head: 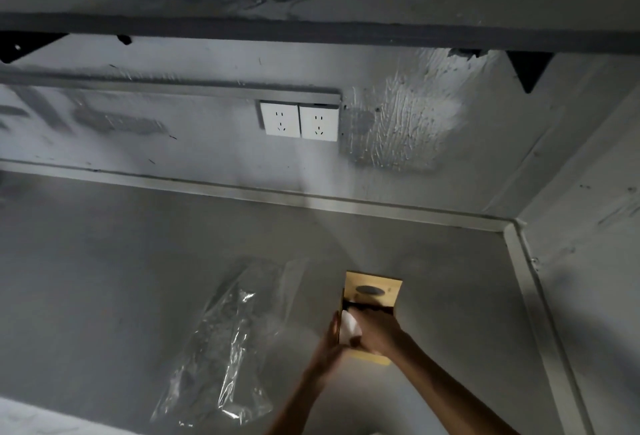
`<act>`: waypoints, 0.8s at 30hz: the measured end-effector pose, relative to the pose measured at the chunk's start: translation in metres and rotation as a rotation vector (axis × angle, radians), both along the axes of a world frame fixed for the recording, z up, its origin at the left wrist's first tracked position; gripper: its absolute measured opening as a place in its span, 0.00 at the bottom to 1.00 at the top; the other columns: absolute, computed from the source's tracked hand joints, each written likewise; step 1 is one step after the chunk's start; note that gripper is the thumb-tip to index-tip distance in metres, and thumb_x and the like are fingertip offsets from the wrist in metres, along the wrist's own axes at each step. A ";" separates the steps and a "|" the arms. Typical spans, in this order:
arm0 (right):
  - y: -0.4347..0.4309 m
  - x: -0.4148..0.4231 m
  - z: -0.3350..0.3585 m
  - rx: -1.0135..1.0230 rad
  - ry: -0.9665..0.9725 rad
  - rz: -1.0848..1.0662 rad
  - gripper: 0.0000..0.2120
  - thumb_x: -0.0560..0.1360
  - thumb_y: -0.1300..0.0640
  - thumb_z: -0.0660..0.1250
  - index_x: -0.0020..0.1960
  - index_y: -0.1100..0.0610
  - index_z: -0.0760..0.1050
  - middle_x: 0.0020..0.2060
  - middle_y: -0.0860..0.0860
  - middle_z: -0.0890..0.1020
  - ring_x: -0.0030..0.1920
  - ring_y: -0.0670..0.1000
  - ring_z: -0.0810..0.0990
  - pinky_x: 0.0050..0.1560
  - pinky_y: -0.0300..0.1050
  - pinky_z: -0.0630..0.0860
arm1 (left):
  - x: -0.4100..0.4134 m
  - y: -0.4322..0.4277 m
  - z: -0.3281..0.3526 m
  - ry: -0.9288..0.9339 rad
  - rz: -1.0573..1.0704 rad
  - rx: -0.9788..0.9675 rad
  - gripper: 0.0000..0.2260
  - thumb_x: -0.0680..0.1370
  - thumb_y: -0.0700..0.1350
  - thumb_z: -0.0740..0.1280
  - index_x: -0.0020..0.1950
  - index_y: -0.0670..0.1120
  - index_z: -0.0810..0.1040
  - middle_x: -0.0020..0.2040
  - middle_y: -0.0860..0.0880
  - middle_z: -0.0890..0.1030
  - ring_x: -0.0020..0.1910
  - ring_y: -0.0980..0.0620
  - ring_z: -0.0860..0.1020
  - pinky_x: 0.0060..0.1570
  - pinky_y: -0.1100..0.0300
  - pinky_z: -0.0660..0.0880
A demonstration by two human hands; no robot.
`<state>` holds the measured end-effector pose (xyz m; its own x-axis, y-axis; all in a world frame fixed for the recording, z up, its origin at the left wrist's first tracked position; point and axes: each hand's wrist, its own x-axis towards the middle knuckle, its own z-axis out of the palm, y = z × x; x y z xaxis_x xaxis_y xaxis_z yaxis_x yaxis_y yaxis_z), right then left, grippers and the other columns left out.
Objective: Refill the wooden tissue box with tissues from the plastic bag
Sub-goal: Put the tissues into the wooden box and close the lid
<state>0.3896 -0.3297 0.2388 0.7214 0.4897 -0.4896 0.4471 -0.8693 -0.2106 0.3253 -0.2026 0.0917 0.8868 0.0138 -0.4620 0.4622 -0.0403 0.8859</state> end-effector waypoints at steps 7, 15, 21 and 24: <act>-0.011 -0.006 0.006 0.203 0.014 -0.090 0.34 0.70 0.46 0.73 0.72 0.50 0.64 0.67 0.51 0.75 0.64 0.54 0.75 0.62 0.49 0.75 | -0.016 -0.017 0.115 -0.034 -0.009 0.212 0.44 0.70 0.57 0.69 0.78 0.51 0.48 0.77 0.47 0.55 0.75 0.45 0.59 0.72 0.44 0.62; -0.046 -0.043 0.002 0.344 -0.260 -0.379 0.14 0.76 0.53 0.67 0.61 0.47 0.77 0.64 0.48 0.76 0.61 0.48 0.75 0.57 0.38 0.73 | -0.015 -0.012 0.132 -0.288 -0.258 0.860 0.17 0.81 0.46 0.57 0.70 0.56 0.63 0.76 0.44 0.59 0.69 0.48 0.68 0.60 0.56 0.76; -0.051 -0.050 -0.003 0.356 -0.265 -0.611 0.13 0.74 0.53 0.70 0.57 0.53 0.76 0.61 0.51 0.73 0.56 0.48 0.73 0.52 0.41 0.78 | -0.004 0.001 0.125 -0.294 -0.403 1.066 0.22 0.79 0.43 0.60 0.73 0.52 0.62 0.68 0.45 0.70 0.62 0.49 0.73 0.57 0.56 0.76; -0.046 -0.048 0.000 0.240 -0.325 -0.510 0.21 0.72 0.53 0.71 0.64 0.50 0.73 0.63 0.52 0.72 0.61 0.51 0.71 0.54 0.43 0.77 | 0.002 -0.002 0.130 -0.227 -0.427 1.075 0.23 0.80 0.44 0.57 0.74 0.53 0.58 0.72 0.44 0.67 0.66 0.45 0.71 0.62 0.51 0.73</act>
<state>0.3412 -0.3756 0.2387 0.9852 0.1149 -0.1270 0.0641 -0.9351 -0.3486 0.3269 -0.2048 0.2215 0.9742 -0.0180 -0.2247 0.0663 -0.9297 0.3623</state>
